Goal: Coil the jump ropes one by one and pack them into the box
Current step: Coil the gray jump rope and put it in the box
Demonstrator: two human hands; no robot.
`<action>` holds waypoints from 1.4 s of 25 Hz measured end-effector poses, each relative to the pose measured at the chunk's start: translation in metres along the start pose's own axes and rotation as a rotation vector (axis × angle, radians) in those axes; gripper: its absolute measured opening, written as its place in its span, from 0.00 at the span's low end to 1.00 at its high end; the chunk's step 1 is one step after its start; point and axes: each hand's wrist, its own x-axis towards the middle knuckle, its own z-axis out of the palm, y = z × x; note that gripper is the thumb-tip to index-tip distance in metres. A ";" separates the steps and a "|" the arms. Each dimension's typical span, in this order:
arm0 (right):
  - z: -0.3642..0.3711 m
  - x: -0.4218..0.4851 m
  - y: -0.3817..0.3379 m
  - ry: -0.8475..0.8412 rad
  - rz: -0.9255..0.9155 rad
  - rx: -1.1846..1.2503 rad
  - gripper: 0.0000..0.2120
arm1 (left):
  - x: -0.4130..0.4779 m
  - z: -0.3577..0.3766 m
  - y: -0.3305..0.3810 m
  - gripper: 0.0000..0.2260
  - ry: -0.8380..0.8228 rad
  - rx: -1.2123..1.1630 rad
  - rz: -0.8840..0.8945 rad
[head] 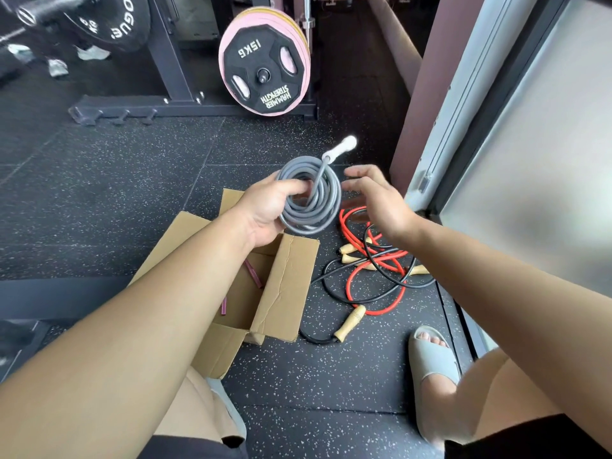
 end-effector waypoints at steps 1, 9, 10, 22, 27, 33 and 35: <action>0.003 -0.002 0.001 -0.127 0.057 0.078 0.16 | 0.001 -0.001 -0.003 0.15 -0.007 0.018 0.003; 0.027 0.006 0.016 -0.379 0.094 0.010 0.24 | -0.002 -0.023 -0.011 0.16 0.062 0.173 -0.035; 0.026 0.006 0.011 -0.331 0.038 -0.096 0.28 | -0.002 -0.028 -0.011 0.13 0.045 0.215 -0.031; 0.085 0.033 0.054 -0.387 0.123 -0.283 0.15 | 0.018 -0.092 -0.046 0.03 0.095 0.288 -0.108; 0.149 0.058 0.090 -0.376 0.231 -0.176 0.14 | 0.024 -0.156 -0.072 0.09 0.055 0.547 -0.302; 0.215 0.104 0.120 -0.349 0.206 -0.351 0.08 | 0.057 -0.217 -0.128 0.16 0.163 0.384 -0.472; 0.231 0.121 0.141 -0.411 0.127 -0.544 0.19 | 0.070 -0.229 -0.160 0.14 0.218 0.390 -0.513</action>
